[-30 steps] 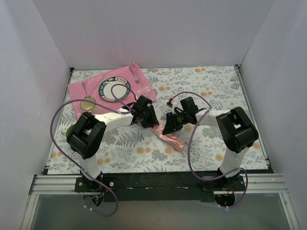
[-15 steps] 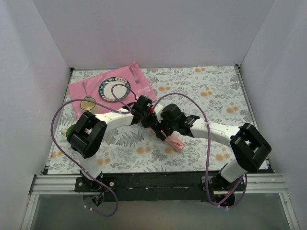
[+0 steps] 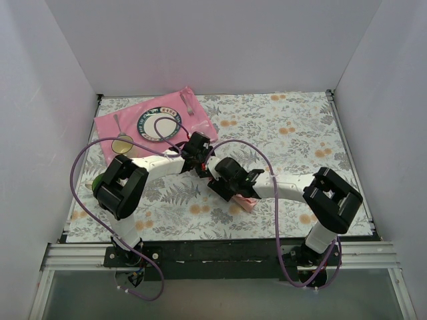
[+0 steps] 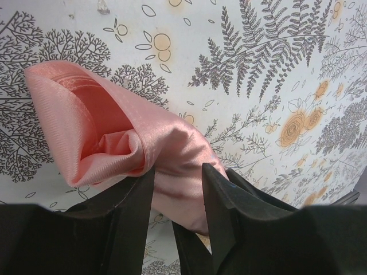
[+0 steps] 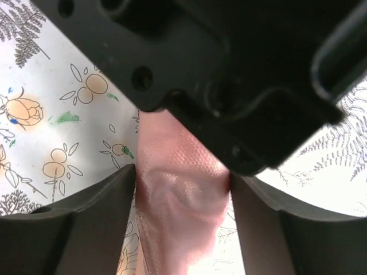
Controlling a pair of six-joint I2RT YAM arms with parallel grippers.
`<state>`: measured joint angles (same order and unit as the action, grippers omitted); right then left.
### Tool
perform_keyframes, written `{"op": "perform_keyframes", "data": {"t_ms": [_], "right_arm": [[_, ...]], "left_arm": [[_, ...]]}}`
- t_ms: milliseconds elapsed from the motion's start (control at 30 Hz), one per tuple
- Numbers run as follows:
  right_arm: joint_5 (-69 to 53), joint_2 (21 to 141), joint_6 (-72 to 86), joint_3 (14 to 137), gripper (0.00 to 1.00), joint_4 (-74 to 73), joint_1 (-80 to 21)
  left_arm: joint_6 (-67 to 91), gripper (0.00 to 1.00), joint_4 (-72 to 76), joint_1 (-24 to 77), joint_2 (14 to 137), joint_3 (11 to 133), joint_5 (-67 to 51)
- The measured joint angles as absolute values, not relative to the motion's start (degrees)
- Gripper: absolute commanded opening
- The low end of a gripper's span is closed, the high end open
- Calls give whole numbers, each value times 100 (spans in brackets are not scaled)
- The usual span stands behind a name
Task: Fold the napkin, place the utensils inside, and roll it up
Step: Roll the napkin with the utensil
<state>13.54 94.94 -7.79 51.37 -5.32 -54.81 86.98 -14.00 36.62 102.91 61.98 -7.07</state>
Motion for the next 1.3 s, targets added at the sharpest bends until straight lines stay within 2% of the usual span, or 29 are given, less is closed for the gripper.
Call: {"op": "perform_keyframes", "data": {"t_ms": [200, 300, 533, 833, 1300], "right_arm": [[1662, 9504, -696, 5011, 50, -279, -5542], [1678, 9515, -587, 4954, 48, -152, -5544], [1514, 9520, -338, 4825, 37, 169, -5465], [425, 9496, -32, 4713, 33, 567, -4864], [-1824, 9489, 733, 4431, 32, 930, -3686]], "left_arm": [[8678, 44, -1389, 3647, 10291, 6198, -779], [8672, 48, -1389, 3627, 10283, 6211, -805], [8639, 50, -1573, 3505, 10184, 6309, -816], [8569, 50, -1824, 3297, 9922, 6388, -794], [8744, 49, -1531, 3269, 9725, 6394, -1406]]}}
